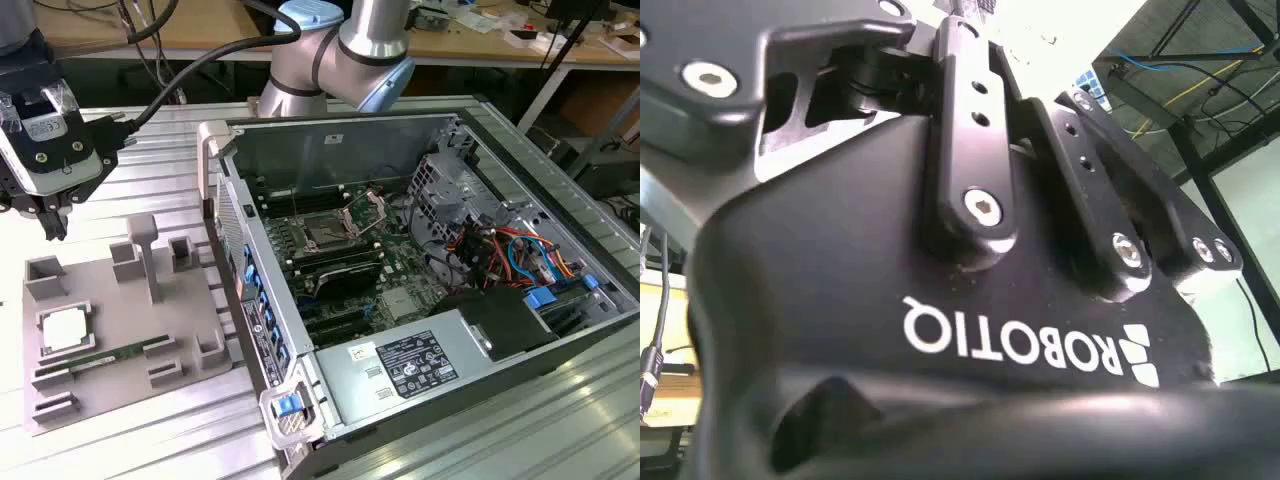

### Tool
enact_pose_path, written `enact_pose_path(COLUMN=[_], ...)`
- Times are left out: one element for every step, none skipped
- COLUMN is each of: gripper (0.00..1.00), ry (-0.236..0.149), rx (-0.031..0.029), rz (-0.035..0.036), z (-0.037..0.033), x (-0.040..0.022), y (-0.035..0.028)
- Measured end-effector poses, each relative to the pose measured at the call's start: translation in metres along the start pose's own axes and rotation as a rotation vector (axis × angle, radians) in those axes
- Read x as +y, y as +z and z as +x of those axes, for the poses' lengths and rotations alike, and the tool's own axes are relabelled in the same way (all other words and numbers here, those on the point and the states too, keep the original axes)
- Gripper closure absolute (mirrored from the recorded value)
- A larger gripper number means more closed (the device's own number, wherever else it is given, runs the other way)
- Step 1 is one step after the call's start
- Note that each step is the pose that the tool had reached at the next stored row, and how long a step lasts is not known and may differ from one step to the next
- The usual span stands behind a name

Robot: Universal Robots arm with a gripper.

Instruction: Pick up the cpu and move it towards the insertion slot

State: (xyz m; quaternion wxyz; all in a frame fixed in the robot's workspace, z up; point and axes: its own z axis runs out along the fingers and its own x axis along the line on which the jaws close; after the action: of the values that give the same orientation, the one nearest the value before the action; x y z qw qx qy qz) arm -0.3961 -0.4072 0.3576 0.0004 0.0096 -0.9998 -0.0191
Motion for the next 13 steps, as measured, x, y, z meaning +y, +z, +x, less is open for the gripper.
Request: enact_pose_path(gripper=[0.89,0.89,0.89,0.89,0.89,0.89,0.89,0.89,0.89,0.89,0.89,0.89,0.89], ry=[0.000,0.000,0.000,0.000,0.000,0.000,0.000,0.000,0.000,0.000,0.000,0.000,0.000], rx=[0.0000,0.0001,0.0000,0.0001,0.0001,0.0001,0.0001,0.0000,0.0000,0.0001,0.0001,0.0000,0.0000], rz=[0.0000,0.0000,0.0000,0.0001,0.0001,0.0000,0.0000,0.0000,0.0000,0.0000,0.0001,0.0000,0.0000], z=[0.0000,0.0000,0.0001,0.0001,0.0001,0.0001,0.0001,0.0001,0.0002,0.0001,0.0001,0.0001,0.0001], x=[0.0000,0.0000,-0.0001,-0.0001,-0.0001,-0.0001,-0.0001,-0.0002,-0.0002,-0.0002,-0.0002,-0.0002,-0.0002], y=[0.0000,0.0013,0.0030,0.0030,0.0031,0.0033,0.0034,0.0044,0.0051,0.0052,0.0052,0.0054,0.0055])
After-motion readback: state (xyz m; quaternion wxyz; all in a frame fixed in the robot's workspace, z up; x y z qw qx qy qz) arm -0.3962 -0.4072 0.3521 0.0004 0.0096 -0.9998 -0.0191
